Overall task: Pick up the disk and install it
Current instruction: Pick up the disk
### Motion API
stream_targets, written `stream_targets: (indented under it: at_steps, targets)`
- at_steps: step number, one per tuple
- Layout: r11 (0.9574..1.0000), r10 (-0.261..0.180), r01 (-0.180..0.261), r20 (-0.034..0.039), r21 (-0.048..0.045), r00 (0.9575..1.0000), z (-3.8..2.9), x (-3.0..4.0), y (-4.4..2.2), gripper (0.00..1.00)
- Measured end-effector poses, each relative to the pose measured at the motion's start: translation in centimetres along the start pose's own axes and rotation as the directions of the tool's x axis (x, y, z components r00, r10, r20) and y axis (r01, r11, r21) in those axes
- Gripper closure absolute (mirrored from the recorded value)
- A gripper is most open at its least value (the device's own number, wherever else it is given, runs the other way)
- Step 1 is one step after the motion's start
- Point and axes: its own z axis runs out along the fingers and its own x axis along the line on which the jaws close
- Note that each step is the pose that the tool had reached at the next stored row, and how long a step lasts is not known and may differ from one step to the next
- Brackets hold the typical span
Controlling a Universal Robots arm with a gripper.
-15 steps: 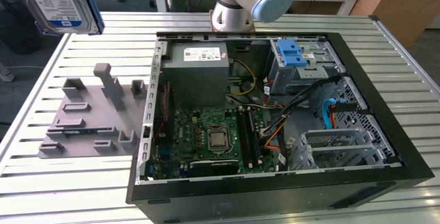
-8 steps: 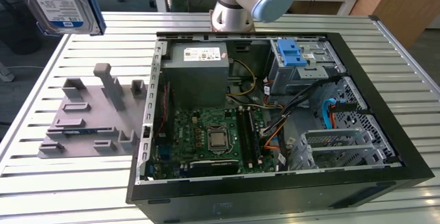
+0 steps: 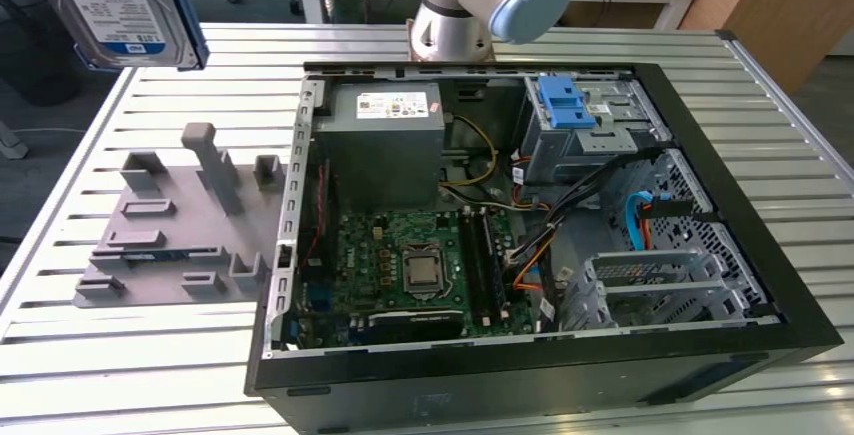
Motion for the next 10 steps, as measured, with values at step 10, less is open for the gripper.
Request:
stream_targets:
  at_steps: [10]
  targets:
    - [1.0,0.0,0.0,0.0,0.0,1.0,0.01,0.09,-0.46,0.64]
